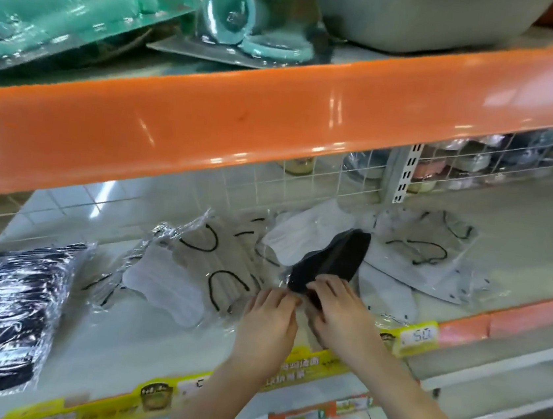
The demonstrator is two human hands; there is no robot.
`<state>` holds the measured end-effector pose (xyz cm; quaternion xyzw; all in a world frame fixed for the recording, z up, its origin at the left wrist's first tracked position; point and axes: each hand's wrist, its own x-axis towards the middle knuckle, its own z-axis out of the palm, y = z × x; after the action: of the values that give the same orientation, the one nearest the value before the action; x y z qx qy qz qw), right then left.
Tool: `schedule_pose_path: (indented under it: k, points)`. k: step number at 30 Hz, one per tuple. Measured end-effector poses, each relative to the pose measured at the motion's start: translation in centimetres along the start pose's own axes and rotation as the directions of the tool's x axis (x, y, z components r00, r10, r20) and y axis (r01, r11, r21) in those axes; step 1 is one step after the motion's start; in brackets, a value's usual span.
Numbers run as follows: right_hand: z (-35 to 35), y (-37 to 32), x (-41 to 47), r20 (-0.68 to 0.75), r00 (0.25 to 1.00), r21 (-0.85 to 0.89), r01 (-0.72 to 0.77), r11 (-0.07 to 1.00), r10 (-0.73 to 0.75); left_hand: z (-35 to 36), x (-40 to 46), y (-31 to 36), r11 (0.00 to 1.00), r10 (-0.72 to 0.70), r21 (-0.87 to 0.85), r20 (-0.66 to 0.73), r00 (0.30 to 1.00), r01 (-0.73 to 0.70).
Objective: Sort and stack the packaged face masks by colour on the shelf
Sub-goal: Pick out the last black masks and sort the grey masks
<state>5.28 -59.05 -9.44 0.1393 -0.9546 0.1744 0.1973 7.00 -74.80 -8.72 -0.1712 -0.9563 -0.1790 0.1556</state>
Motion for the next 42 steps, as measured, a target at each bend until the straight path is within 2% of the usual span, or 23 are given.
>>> schedule_pose_path:
  k: [4, 6, 14, 23, 33, 38, 42]
  points:
    - [0.0, 2.1, 0.0, 0.132, 0.991, 0.006, -0.009, 1.0, 0.008, 1.2, 1.1, 1.6, 1.0, -0.031, -0.001, -0.031, 0.999, 0.031]
    - [0.1, 2.6, -0.2, 0.146, 0.989, 0.018, -0.015, 1.0, 0.013, 1.8, 1.3, 2.1, 0.999, -0.045, 0.002, -0.029, 0.999, 0.045]
    - [0.6, 2.6, -0.4, 0.024, 1.0, 0.031, 0.015, 0.999, -0.016, 2.3, 1.1, 2.3, 0.998, -0.028, 0.063, -0.014, 1.0, 0.028]
    - [0.2, 2.3, -0.8, -0.11, 0.993, 0.03, 0.042, 0.999, -0.038, 2.5, 1.1, 2.5, 0.999, -0.007, 0.053, -0.039, 0.999, 0.009]
    - [-0.2, 2.2, -1.0, -0.075, 0.994, 0.038, 0.08, 0.996, -0.077, 2.4, 0.6, 2.8, 0.997, -0.076, -0.017, -0.085, 0.993, 0.075]
    - [-0.4, 2.3, -0.9, -0.105, 0.992, 0.03, 0.071, 0.997, -0.068, 2.1, 0.4, 2.7, 0.968, -0.197, -0.184, -0.121, 0.973, 0.173]
    - [-0.9, 2.0, -0.7, -0.109, 0.994, 0.037, -0.018, 0.999, 0.022, 0.3, 0.6, 3.6, 0.932, -0.25, -0.311, -0.18, 0.951, 0.186]
